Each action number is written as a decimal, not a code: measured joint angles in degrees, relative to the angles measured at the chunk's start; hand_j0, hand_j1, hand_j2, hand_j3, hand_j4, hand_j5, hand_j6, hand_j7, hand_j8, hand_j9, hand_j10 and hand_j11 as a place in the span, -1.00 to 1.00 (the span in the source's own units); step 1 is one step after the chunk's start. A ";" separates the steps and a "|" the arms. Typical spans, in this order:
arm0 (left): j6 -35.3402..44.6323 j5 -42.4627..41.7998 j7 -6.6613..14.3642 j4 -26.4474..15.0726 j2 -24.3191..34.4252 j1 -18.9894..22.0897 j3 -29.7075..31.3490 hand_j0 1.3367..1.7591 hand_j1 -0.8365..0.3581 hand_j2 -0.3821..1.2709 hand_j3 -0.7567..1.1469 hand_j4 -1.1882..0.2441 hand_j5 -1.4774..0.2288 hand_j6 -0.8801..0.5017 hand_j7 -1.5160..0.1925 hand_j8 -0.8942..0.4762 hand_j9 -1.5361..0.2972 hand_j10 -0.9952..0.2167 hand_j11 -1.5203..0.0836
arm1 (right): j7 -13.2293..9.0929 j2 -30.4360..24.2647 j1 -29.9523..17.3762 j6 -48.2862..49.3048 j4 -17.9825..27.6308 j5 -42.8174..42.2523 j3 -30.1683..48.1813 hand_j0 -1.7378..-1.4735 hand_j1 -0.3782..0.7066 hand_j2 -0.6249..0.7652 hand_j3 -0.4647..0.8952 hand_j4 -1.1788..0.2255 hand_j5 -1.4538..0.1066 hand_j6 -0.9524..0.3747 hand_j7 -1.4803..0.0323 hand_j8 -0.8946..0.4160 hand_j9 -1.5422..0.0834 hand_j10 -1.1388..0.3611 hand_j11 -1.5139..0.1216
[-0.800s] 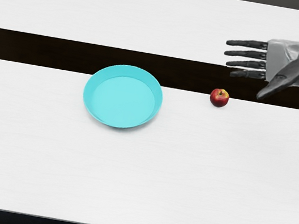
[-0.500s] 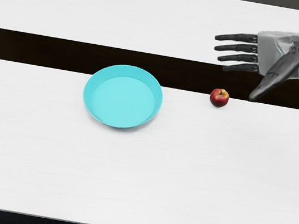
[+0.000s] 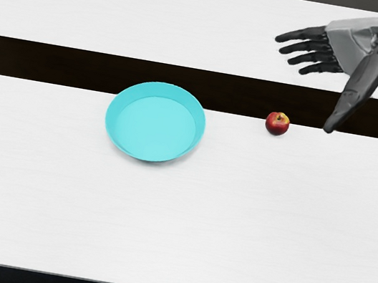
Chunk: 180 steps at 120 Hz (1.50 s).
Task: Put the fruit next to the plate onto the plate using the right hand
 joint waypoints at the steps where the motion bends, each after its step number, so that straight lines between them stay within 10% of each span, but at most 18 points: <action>1: 0.00 0.00 0.00 0.00 0.00 0.00 0.00 0.52 0.52 -0.48 -0.21 0.33 0.38 -0.06 0.42 -0.04 0.34 0.26 0.52 | 0.00 0.21 0.44 -0.40 -0.03 -0.39 -0.63 -0.40 -0.85 -0.11 -0.32 0.61 0.79 0.37 0.88 0.30 0.83 0.46 0.78; 108: 0.00 0.00 0.00 0.02 0.00 0.00 0.00 0.52 0.52 -0.48 -0.21 0.33 0.38 -0.06 0.42 -0.04 0.34 0.26 0.52 | 0.00 31.52 7.22 -59.12 -0.43 -9.20 -37.13 -0.40 -0.83 -0.11 -0.32 0.60 0.78 0.35 0.87 0.28 0.81 0.45 0.77; 180: 0.00 0.00 0.00 0.01 0.00 0.00 -0.01 0.52 0.52 -0.48 -0.21 0.33 0.38 -0.06 0.42 -0.04 0.34 0.26 0.52 | 0.00 38.71 -0.07 -63.44 -12.81 -9.44 -39.74 -0.40 -0.35 -0.18 -0.32 0.30 0.42 0.03 0.50 -0.05 0.47 0.16 0.43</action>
